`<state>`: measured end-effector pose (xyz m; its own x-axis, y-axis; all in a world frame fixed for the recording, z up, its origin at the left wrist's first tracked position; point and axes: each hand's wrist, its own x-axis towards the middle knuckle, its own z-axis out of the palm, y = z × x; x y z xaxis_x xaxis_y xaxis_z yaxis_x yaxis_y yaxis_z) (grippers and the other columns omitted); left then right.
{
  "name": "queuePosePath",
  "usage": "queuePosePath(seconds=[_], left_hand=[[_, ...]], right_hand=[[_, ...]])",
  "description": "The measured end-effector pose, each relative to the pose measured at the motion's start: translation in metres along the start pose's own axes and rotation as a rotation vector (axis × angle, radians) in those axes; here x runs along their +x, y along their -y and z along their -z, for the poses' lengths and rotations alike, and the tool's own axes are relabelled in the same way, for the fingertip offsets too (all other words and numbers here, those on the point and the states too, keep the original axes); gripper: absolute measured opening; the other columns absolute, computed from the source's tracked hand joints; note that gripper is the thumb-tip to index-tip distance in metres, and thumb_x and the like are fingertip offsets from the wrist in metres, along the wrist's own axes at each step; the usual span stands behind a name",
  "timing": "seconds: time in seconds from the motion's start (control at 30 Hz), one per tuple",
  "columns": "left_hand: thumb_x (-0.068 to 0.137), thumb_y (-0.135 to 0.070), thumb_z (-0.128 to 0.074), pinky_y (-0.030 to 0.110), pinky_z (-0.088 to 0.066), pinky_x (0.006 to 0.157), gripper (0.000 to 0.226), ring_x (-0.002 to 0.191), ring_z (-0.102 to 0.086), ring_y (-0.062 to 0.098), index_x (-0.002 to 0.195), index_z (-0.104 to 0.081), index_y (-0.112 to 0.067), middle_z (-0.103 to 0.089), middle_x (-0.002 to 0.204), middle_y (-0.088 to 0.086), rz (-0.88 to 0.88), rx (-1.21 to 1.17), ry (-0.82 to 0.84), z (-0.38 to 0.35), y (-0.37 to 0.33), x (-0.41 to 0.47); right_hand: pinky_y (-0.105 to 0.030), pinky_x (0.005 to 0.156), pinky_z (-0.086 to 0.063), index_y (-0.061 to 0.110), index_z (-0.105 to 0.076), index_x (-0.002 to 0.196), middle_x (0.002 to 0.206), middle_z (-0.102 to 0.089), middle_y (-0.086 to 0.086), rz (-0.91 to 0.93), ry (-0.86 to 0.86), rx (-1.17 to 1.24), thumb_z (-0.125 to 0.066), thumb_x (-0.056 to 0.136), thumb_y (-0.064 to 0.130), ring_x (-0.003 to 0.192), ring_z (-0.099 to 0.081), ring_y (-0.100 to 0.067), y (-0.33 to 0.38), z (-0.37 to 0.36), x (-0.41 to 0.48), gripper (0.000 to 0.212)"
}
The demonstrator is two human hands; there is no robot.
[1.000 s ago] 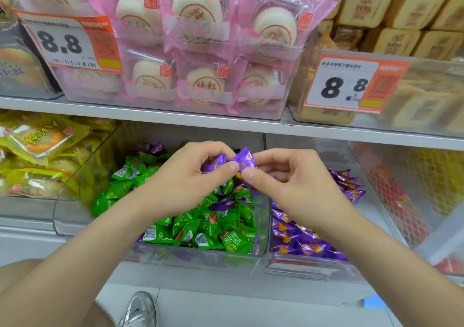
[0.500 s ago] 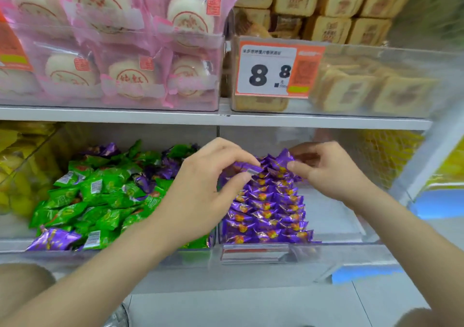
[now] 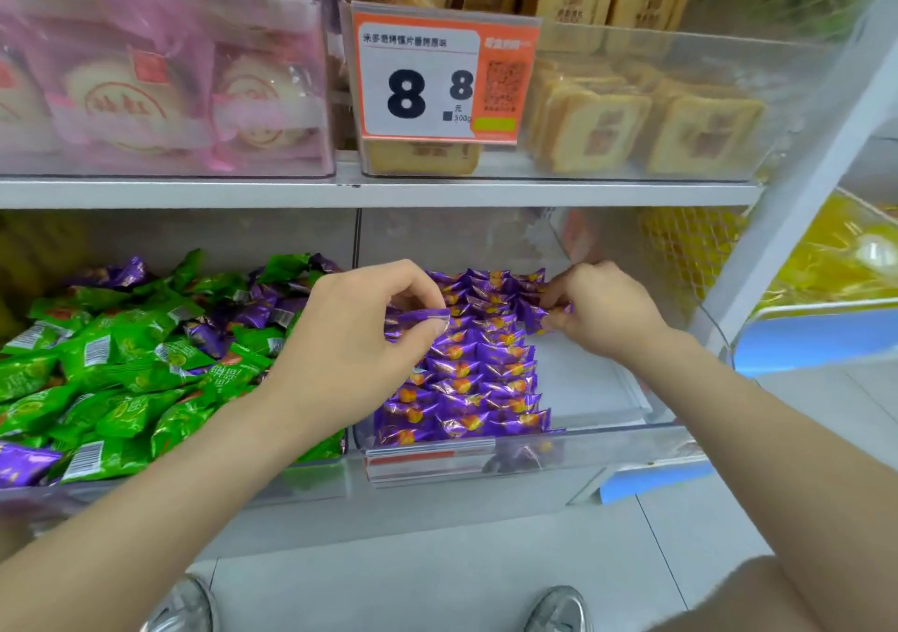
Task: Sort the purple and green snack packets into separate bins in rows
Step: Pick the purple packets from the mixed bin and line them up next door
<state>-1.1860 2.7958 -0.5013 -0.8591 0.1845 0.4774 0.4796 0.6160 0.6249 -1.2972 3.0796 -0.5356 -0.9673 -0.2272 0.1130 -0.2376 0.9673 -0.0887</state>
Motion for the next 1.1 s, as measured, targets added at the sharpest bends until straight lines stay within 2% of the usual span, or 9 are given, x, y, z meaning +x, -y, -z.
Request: queuePosePath(seconds=[0.17, 0.33, 0.47, 0.67, 0.8, 0.97, 1.1], left_hand=[[0.088, -0.016, -0.083, 0.012, -0.049, 0.077, 0.014, 0.087, -0.069, 0.001, 0.091, -0.072, -0.026, -0.071, 0.085, -0.021, -0.026, 0.051, 0.038, -0.002, 0.0, -0.001], [0.086, -0.018, -0.084, 0.013, -0.049, 0.076, 0.014, 0.084, -0.07, 0.0, 0.089, -0.072, -0.026, -0.072, 0.082, -0.02, -0.01, 0.056, 0.044, -0.003, 0.001, -0.001], [0.087, -0.019, -0.083, 0.017, -0.05, 0.077, 0.015, 0.083, -0.07, 0.003, 0.087, -0.072, -0.027, -0.072, 0.08, -0.019, -0.014, 0.055, 0.062, -0.002, 0.001, -0.003], [0.087, -0.014, -0.081, 0.012, -0.048, 0.077, 0.015, 0.084, -0.071, 0.003, 0.086, -0.072, -0.027, -0.072, 0.08, -0.018, -0.029, 0.06, 0.098, 0.0, -0.002, -0.003], [0.087, -0.015, -0.082, 0.01, -0.048, 0.078, 0.015, 0.085, -0.071, 0.001, 0.087, -0.071, -0.027, -0.072, 0.081, -0.019, -0.023, 0.061, 0.099, 0.0, -0.001, -0.004], [0.089, -0.018, -0.082, 0.008, -0.049, 0.077, 0.014, 0.085, -0.072, 0.0, 0.089, -0.071, -0.025, -0.073, 0.083, -0.018, 0.005, 0.02, 0.079, 0.0, 0.002, -0.003], [0.091, -0.022, -0.081, 0.015, -0.052, 0.079, 0.01, 0.088, -0.071, 0.0, 0.091, -0.072, -0.025, -0.074, 0.085, -0.019, 0.008, -0.02, 0.067, 0.002, 0.0, -0.002]], right_hand=[[-0.04, 0.075, -0.061, 0.026, -0.081, 0.099, 0.097, -0.077, -0.003, -0.001, -0.002, -0.055, -0.077, 0.083, 0.029, 0.09, -0.071, -0.032, 0.005, -0.009, 0.001, 0.017], [-0.039, 0.075, -0.061, 0.023, -0.082, 0.097, 0.097, -0.078, -0.003, 0.044, 0.006, 0.003, -0.075, 0.081, 0.024, 0.085, -0.071, -0.03, 0.006, -0.014, 0.002, 0.018], [-0.038, 0.076, -0.061, 0.021, -0.082, 0.099, 0.095, -0.078, -0.001, 0.063, 0.032, 0.042, -0.081, 0.08, 0.038, 0.084, -0.072, -0.026, 0.003, -0.014, 0.002, 0.025], [-0.041, 0.075, -0.063, 0.027, -0.081, 0.102, 0.102, -0.077, 0.001, 0.06, -0.003, 0.025, -0.076, 0.08, 0.027, 0.087, -0.071, -0.027, 0.001, -0.016, 0.001, 0.022], [-0.039, 0.073, -0.062, 0.027, -0.08, 0.103, 0.103, -0.074, 0.002, 0.054, 0.002, 0.013, -0.077, 0.08, 0.028, 0.088, -0.07, -0.025, 0.001, -0.016, 0.0, 0.024], [-0.04, 0.074, -0.062, 0.027, -0.077, 0.106, 0.104, -0.071, 0.003, 0.025, 0.011, 0.026, -0.081, 0.076, 0.038, 0.09, -0.069, -0.023, 0.001, -0.008, 0.0, 0.032], [-0.039, 0.075, -0.062, 0.024, -0.079, 0.1, 0.093, -0.076, 0.003, 0.015, -0.117, 0.155, -0.067, 0.084, 0.031, 0.081, -0.07, -0.017, 0.014, 0.005, -0.004, 0.022]])
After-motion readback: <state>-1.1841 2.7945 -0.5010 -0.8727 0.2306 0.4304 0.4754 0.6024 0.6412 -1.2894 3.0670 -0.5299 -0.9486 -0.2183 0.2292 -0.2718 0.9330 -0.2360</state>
